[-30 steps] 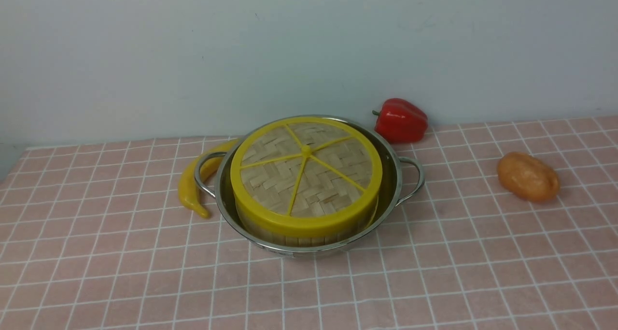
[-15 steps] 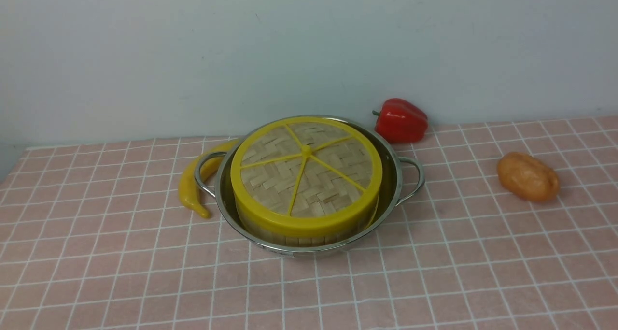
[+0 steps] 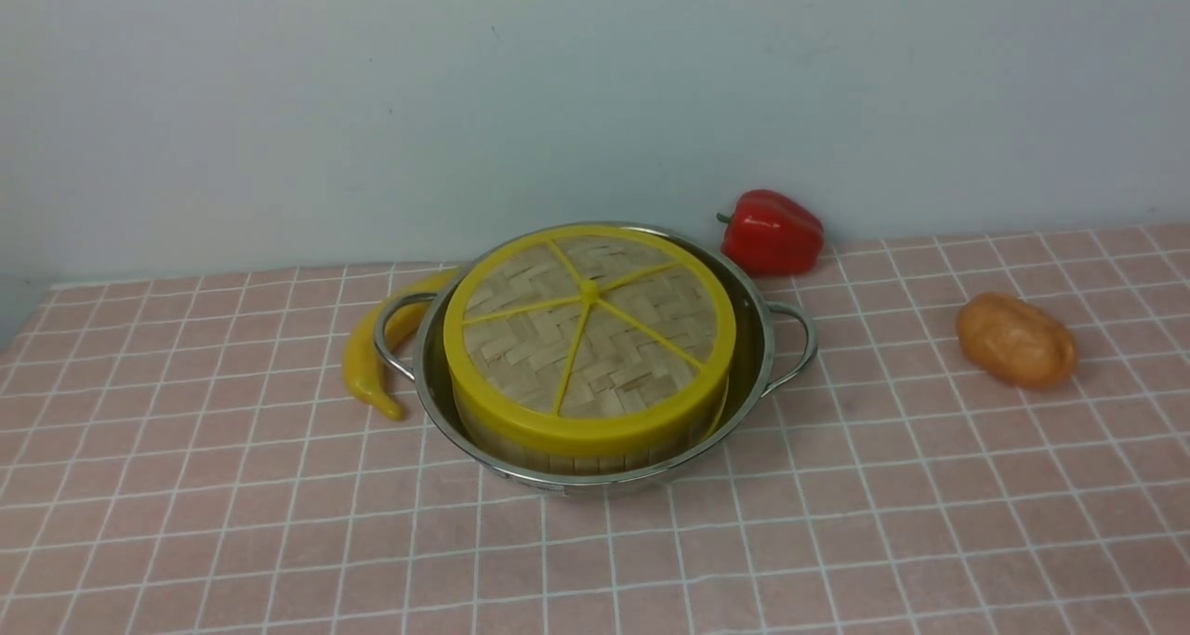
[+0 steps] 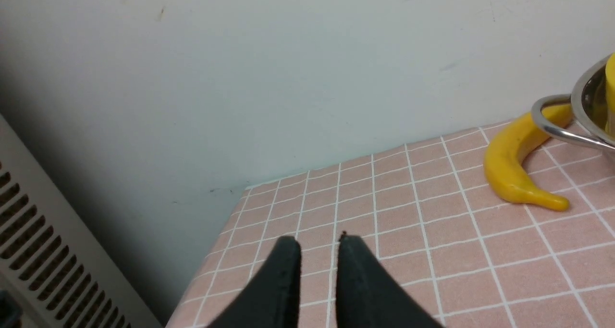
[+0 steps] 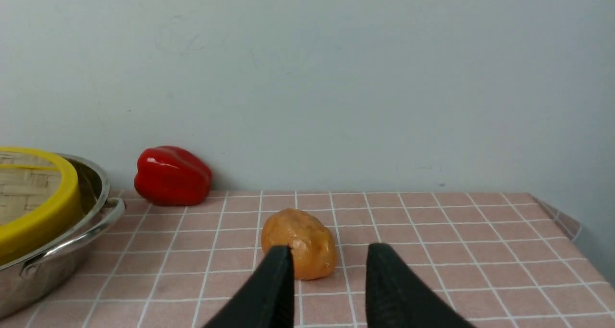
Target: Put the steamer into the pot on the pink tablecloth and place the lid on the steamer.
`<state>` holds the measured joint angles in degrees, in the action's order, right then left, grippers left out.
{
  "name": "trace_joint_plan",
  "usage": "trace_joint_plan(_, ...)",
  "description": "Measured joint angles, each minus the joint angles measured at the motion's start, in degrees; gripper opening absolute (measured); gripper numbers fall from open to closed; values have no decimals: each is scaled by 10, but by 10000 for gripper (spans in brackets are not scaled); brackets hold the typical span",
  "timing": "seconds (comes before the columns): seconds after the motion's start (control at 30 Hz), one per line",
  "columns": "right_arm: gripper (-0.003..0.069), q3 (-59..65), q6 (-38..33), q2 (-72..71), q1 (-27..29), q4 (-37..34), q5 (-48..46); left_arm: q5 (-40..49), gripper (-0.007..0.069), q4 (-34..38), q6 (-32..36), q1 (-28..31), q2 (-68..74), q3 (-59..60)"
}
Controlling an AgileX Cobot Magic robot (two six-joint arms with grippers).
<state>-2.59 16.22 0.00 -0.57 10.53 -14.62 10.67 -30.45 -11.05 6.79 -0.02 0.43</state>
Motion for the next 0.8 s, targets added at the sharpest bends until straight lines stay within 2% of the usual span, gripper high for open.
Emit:
trace_joint_plan(0.17, 240, 30, 6, 0, 0, -7, 38, 0, 117, 0, 0, 0, 0, 0)
trace_joint_plan(0.8, 240, 30, 13, 0, 1, -29, 26, 0, 117, 0, 0, 0, 0, 0)
